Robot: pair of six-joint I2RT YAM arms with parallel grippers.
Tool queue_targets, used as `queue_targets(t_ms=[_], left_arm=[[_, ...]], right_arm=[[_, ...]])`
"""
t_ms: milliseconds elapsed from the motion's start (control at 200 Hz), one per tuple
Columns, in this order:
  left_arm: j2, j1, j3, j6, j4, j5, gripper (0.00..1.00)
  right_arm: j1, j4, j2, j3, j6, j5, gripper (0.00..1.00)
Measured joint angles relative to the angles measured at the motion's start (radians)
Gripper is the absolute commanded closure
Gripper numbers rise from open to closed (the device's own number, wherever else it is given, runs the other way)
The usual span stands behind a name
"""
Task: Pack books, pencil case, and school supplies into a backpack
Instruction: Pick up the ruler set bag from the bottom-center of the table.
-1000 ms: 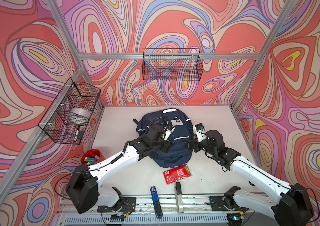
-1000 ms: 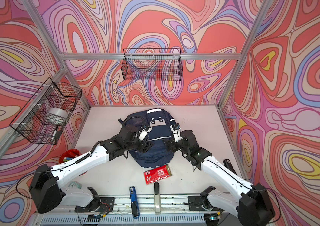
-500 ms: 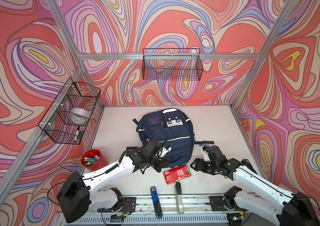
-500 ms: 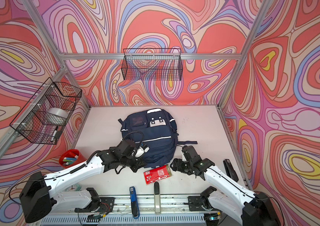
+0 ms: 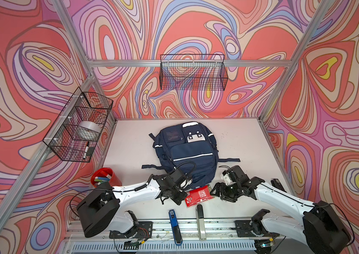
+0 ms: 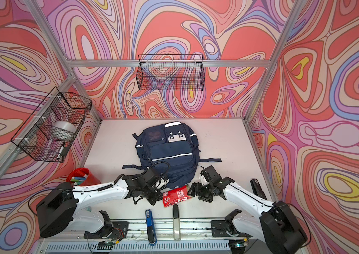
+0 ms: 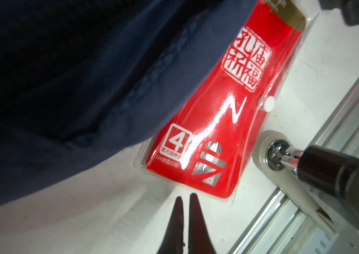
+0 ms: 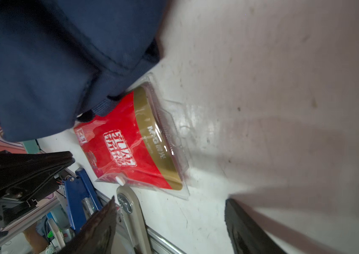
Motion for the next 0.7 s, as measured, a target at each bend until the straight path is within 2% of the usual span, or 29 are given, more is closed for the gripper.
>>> queue_targets(t_ms=[305,496,701], left_arm=[[0.089,-0.065,0.008,-0.005,0.069,-0.024,1.00],[0.229,-0.106,0.131,-0.031,0.138,-0.039,1.00],[0.338,-0.113,0.240,-0.035,0.186,-0.035,1.00]], right_arm=[[0.000,0.005,-0.060,-0.024,0.041,-0.007,0.19],[0.000,-0.020,-0.118,-0.048,0.076,0.023,0.18],[0.000,-0.023,-0.200,-0.094,0.135,0.105,0.18]])
